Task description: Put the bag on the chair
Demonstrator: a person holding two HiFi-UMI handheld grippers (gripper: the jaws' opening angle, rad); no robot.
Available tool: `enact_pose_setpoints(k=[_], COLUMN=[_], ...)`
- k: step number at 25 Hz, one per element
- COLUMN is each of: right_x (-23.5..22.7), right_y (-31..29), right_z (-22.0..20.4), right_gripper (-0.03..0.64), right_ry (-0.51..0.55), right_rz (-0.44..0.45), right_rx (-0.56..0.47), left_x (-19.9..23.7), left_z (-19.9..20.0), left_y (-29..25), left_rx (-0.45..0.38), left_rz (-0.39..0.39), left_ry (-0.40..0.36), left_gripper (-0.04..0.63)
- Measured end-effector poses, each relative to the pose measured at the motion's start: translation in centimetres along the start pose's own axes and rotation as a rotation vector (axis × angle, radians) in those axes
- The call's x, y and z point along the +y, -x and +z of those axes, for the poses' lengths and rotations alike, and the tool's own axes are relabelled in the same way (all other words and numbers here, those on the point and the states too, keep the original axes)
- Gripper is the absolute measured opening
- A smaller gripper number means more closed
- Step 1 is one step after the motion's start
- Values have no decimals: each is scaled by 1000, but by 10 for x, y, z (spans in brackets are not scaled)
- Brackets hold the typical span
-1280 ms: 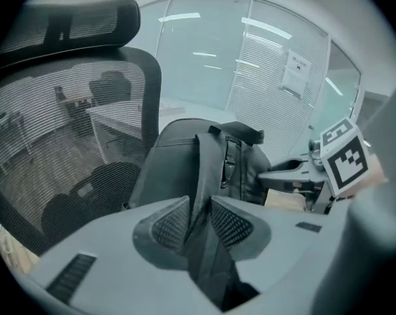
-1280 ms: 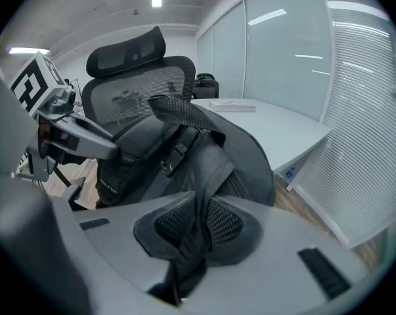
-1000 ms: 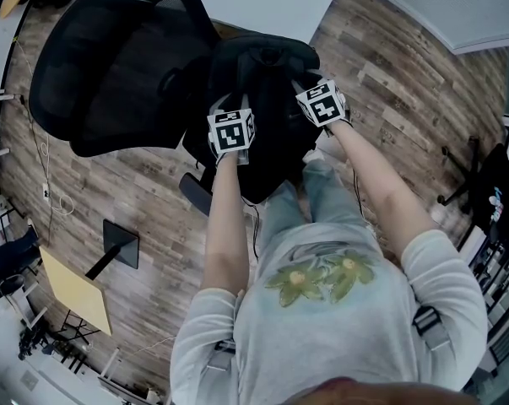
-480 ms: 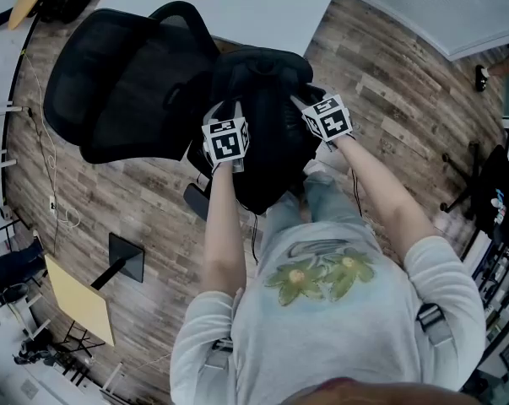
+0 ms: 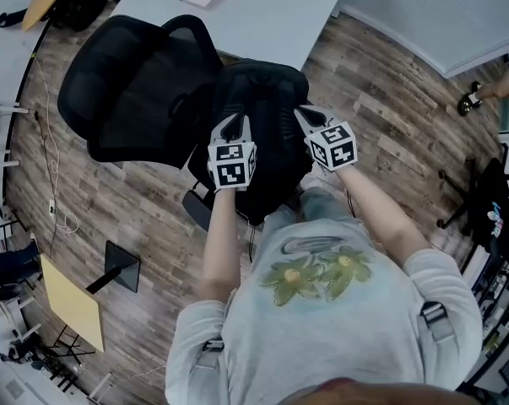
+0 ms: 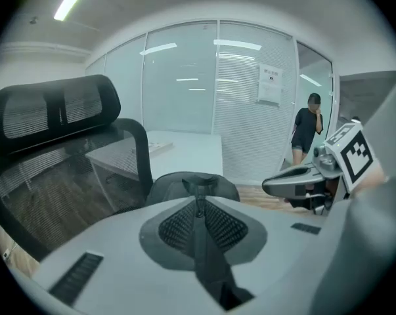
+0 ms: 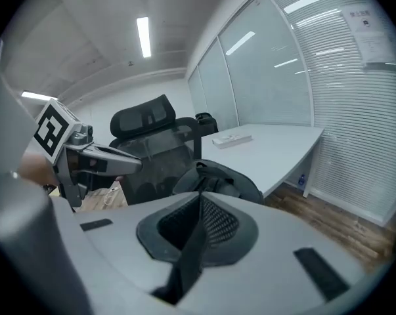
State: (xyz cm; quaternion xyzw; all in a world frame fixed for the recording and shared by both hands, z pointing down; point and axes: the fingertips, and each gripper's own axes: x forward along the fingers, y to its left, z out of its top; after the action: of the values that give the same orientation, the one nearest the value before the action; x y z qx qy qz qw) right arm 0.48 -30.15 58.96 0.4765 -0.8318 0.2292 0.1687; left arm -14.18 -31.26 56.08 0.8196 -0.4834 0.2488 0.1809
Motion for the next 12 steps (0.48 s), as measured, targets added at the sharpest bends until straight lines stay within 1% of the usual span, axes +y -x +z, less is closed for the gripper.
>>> enact_pose_setpoints(k=[1,5,9,12], right_x=[4,23,44,56], right_y=[5,24,42,53], right_z=[3,10,14,18], right_gripper=[12,9,9,9], right_ry=[-2,-15,6,18], right_rz=[9,57,97,131], right_rx=[-15,-48,-59,-69], left_x=[-6,-31,-49,-58], left_z=[4,15,14,14], left_y=[6,25,40,45], left_rx=[-14,-54,-69,-77], left_rz=[-12,-60,-93,-115], left_ry=[-4,-23,-24,-14], left_gripper=[54,37,18,17])
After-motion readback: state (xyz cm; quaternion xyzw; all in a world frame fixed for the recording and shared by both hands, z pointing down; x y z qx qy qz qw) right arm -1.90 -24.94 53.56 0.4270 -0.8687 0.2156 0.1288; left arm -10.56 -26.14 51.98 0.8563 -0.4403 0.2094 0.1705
